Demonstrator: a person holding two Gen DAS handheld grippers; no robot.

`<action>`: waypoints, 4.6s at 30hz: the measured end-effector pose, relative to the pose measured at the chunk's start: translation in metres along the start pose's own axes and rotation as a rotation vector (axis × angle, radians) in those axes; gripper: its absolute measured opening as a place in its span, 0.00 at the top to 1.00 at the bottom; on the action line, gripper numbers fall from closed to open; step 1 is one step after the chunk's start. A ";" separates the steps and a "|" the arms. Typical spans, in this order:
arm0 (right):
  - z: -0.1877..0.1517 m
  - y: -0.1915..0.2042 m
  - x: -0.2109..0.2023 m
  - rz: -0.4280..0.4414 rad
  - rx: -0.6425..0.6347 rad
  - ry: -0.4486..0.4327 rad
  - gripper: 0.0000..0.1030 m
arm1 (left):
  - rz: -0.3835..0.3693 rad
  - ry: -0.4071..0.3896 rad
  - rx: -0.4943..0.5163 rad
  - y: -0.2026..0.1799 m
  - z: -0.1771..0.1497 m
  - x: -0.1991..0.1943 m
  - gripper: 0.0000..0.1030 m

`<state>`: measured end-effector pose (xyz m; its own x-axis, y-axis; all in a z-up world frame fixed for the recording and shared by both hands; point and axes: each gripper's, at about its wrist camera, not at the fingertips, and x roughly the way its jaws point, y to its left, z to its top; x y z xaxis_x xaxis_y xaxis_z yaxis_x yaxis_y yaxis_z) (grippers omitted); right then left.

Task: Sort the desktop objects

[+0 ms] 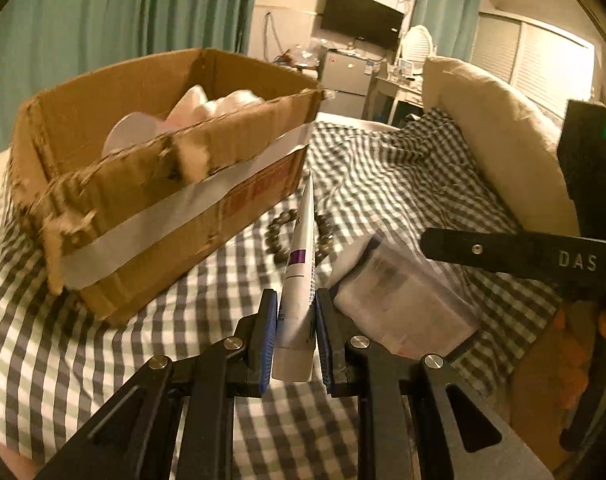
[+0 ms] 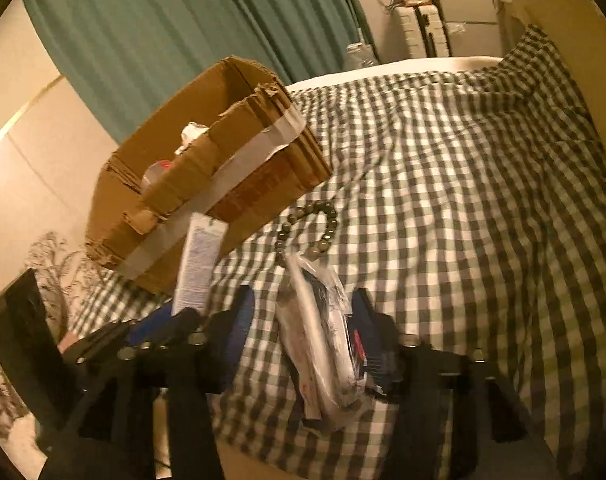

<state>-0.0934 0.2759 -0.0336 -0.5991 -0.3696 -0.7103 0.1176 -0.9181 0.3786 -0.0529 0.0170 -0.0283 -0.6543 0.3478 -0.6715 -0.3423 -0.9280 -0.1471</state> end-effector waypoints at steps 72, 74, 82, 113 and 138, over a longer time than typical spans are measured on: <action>0.129 0.131 0.031 0.014 -0.210 -0.104 0.36 | 0.269 -0.210 -0.198 0.121 0.103 -0.052 0.13; 0.116 0.117 0.020 -0.024 -0.211 -0.091 0.30 | 0.255 -0.219 -0.221 0.119 0.096 -0.058 0.11; 0.036 0.058 0.002 -0.186 -0.221 0.013 0.22 | 0.113 -0.197 -0.305 0.070 0.047 -0.069 0.08; 0.053 -0.011 0.014 -0.322 -0.170 0.001 0.90 | 0.098 0.004 0.038 -0.033 0.034 0.098 0.07; 0.013 -0.016 0.029 -0.082 -0.071 0.106 0.47 | 0.006 0.105 -0.031 -0.011 0.005 0.077 0.89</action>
<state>-0.1228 0.2817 -0.0520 -0.5223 -0.3024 -0.7974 0.1296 -0.9523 0.2762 -0.1030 0.0547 -0.0748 -0.5816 0.3278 -0.7445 -0.3164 -0.9343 -0.1642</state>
